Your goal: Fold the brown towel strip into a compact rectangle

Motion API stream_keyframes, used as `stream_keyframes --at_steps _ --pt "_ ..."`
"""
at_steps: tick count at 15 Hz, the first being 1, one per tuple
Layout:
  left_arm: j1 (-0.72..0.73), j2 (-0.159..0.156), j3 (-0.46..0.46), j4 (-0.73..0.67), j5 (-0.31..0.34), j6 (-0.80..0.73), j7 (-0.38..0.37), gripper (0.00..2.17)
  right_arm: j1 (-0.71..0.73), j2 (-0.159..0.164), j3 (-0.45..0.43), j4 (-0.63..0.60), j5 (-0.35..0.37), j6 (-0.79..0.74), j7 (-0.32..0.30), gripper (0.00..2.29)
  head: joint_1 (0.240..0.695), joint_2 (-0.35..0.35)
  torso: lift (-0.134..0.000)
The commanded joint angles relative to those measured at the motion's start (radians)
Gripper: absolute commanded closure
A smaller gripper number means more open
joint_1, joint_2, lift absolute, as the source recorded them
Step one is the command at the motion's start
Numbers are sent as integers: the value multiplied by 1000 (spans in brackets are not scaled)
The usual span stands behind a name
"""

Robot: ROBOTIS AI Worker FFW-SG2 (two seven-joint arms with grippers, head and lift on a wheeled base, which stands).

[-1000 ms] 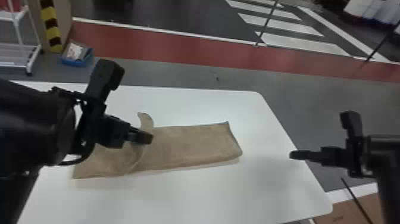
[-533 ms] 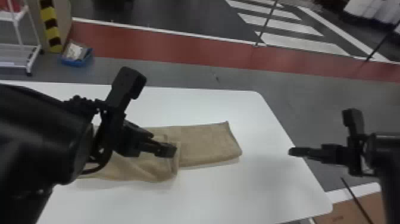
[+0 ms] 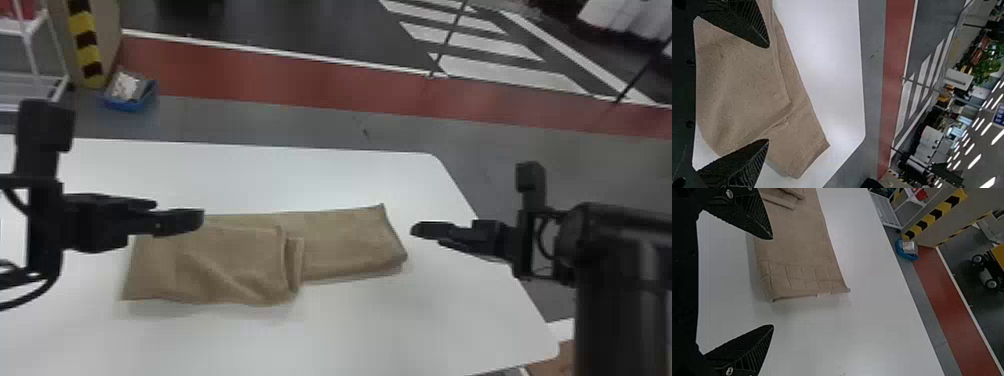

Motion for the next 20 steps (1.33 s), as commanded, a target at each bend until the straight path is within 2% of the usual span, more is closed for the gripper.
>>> stream_keyframes --at_steps 1,2,4,5,8,10,12,20 --pt "59 44 120 -36 54 -3 -13 26 -23 116 74 -24 29 6 -21 83 695 -350 -120" --pt "83 63 178 -62 76 -3 -24 26 -23 159 106 -39 41 6 -26 83 695 -301 -120" --pt "112 69 261 -71 82 -6 -68 26 -9 222 151 -90 46 6 -42 83 695 -197 -120" --pt "129 70 292 -78 81 -6 -85 26 -2 245 169 -113 46 6 -50 87 695 -112 -120" --pt "175 83 338 -78 85 -52 -105 29 9 287 232 -127 64 6 -72 225 695 -16 -120" --pt "192 81 353 -84 85 -55 -131 29 9 306 281 -125 96 6 -78 451 695 46 -120" --pt "207 81 359 -90 85 -55 -136 33 6 309 315 -122 111 6 -96 529 695 73 -120" --pt "232 81 390 -117 99 -55 -153 33 9 309 375 -113 162 6 -99 529 695 113 -120"
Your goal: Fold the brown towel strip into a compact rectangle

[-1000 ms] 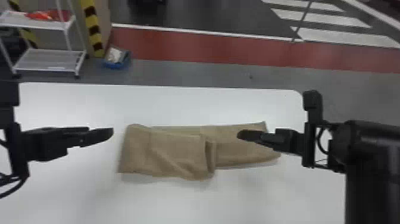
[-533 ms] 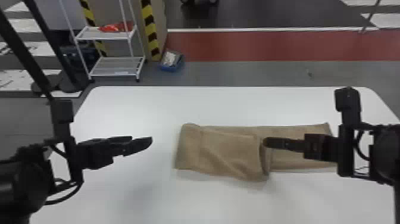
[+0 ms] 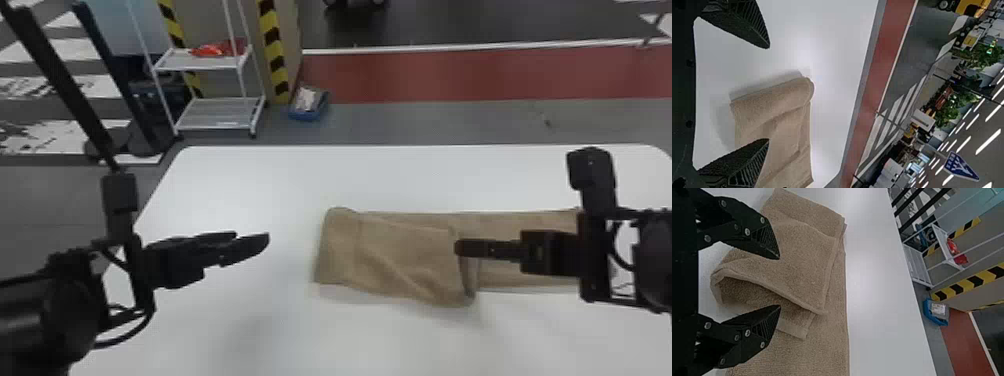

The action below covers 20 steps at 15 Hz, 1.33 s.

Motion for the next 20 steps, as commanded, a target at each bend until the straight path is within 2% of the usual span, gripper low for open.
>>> stream_keyframes --at_steps 1,8,10,12,13,17,18,20 --pt "3 0 2 0 5 0 1 33 2 1 14 17 10 5 -1 529 695 115 -120" --pt "3 1 13 6 13 -31 -3 33 -18 1 75 101 39 5 -14 535 695 135 -120" --pt "3 1 18 10 13 -37 -7 33 -26 1 84 113 45 5 -12 782 695 140 -120" --pt "6 1 21 12 13 -40 -7 33 -27 1 92 117 48 5 -12 890 695 147 -120" --pt "8 1 21 12 13 -46 -12 33 -27 1 95 121 54 5 -12 1025 695 149 -120" --pt "12 1 22 13 13 -46 -15 33 -24 1 100 129 54 5 -9 1028 695 153 -120" --pt "14 1 24 13 13 -49 -15 33 -18 1 95 123 50 5 -9 1173 695 154 -120" --pt "15 1 27 12 13 -49 -19 33 -1 1 67 77 25 5 -6 1231 695 156 -120"
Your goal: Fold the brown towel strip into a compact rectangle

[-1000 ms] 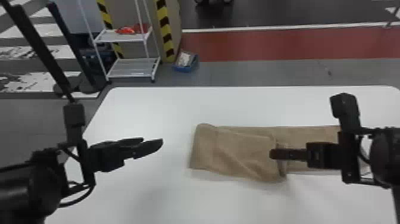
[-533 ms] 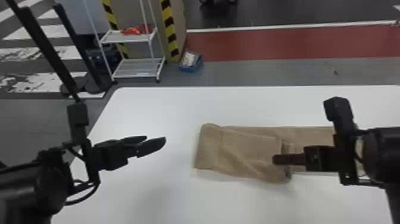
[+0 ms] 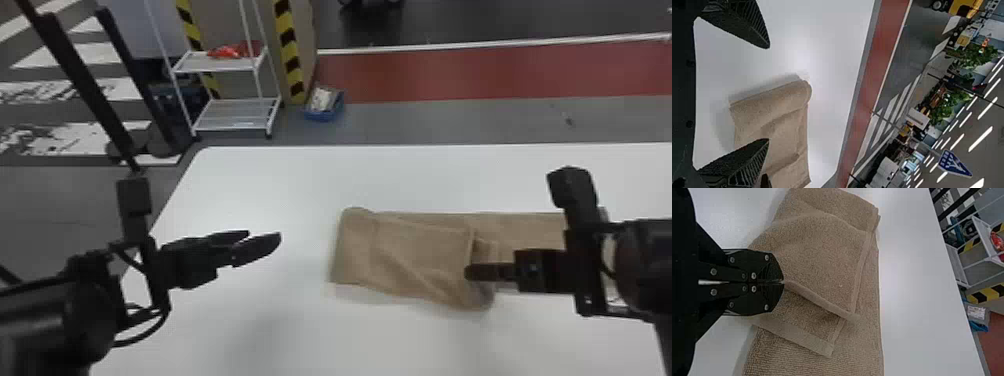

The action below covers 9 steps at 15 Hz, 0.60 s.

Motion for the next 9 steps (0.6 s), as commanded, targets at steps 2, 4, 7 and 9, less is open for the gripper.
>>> stream_keyframes --at_steps 2,4,7,9 --pt "1 0 6 -1 0 0 -2 36 49 1 -30 -97 -27 5 5 1231 695 155 -120" --pt "1 0 2 -1 0 0 -4 36 103 1 -35 -145 -36 5 10 1231 695 155 -120" --pt "2 0 -4 0 -2 0 -4 36 146 1 -56 -165 -35 5 10 1231 695 157 -120" --pt "5 0 -7 -1 -3 0 -4 36 143 1 -76 -163 -38 5 7 1231 695 150 -120"
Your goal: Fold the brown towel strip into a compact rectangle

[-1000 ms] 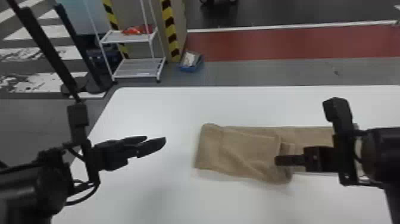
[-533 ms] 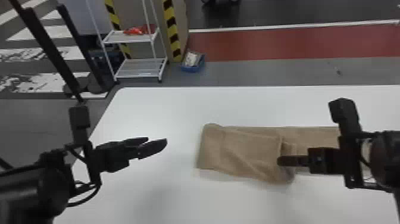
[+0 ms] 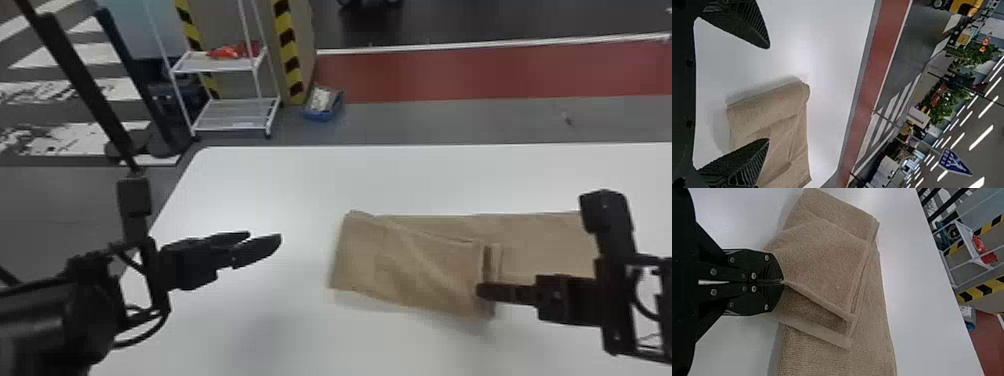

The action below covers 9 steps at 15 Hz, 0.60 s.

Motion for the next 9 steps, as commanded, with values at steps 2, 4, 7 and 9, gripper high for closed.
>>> stream_keyframes --at_steps 2,4,7,9 --pt "5 -2 -9 -3 -1 0 0 36 -20 1 -29 9 -8 5 -4 1231 695 137 -120" --pt "5 -2 -10 -3 -1 0 0 46 -23 1 -40 4 -14 5 -1 1231 695 128 -120" --pt "7 0 -4 -1 -1 0 0 49 0 1 -58 -8 -16 5 4 1231 695 118 -120" --pt "7 0 -9 0 -2 0 0 49 2 -3 -68 0 -14 5 -2 1200 695 115 -120"
